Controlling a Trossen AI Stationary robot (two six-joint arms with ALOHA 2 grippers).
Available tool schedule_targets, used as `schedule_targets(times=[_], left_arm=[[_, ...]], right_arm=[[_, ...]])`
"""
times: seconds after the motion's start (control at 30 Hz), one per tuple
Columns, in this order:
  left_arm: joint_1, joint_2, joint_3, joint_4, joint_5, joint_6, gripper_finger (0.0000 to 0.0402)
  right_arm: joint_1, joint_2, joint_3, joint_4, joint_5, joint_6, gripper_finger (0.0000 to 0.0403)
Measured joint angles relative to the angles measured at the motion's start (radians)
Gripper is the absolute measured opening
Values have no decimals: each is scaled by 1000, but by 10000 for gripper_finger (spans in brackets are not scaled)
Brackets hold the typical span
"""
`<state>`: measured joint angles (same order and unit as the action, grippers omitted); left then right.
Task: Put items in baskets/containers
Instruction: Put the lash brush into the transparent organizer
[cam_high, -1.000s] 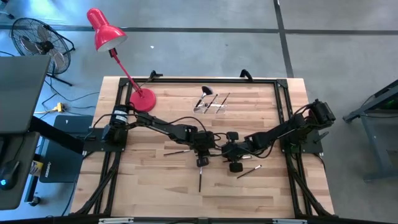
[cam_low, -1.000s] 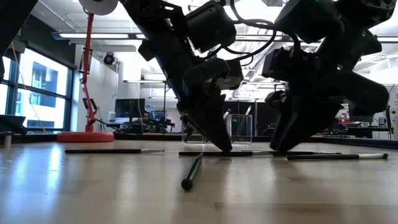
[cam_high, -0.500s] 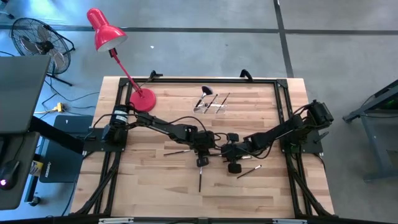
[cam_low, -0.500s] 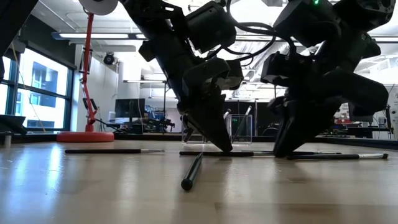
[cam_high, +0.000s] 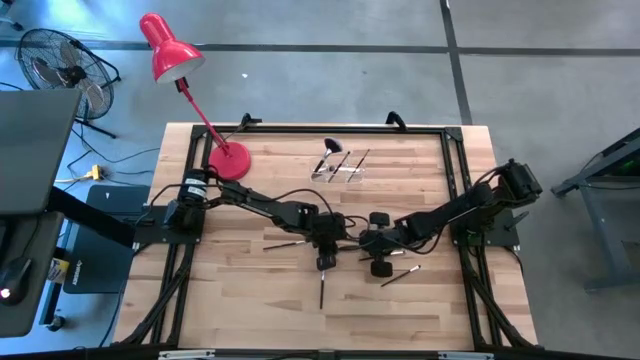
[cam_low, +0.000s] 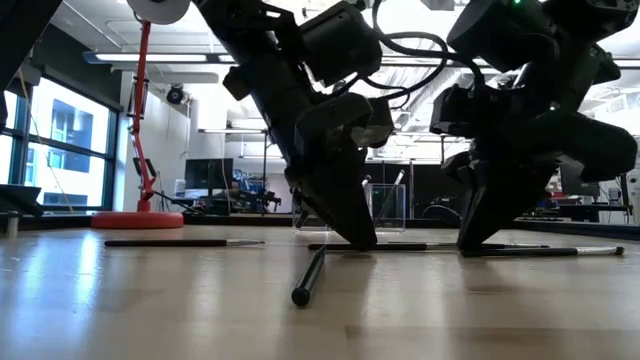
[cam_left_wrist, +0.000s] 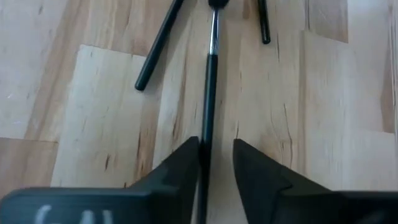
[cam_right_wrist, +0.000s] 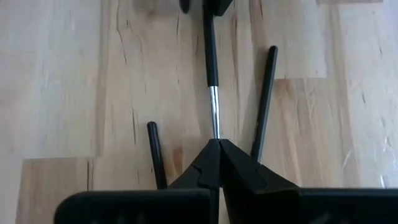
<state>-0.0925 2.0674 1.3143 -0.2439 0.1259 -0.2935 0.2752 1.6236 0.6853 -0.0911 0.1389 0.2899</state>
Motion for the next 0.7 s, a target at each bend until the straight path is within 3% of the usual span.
schedule_targets(times=[0.27,0.7], left_arm=[[1,5,136,-201,-54,92,156],[1,3,185,-235,-88,166,159]], right_arm=[[1,-39,12,-34,-4,25,1],[1,-94,40,-97,10,17,0]])
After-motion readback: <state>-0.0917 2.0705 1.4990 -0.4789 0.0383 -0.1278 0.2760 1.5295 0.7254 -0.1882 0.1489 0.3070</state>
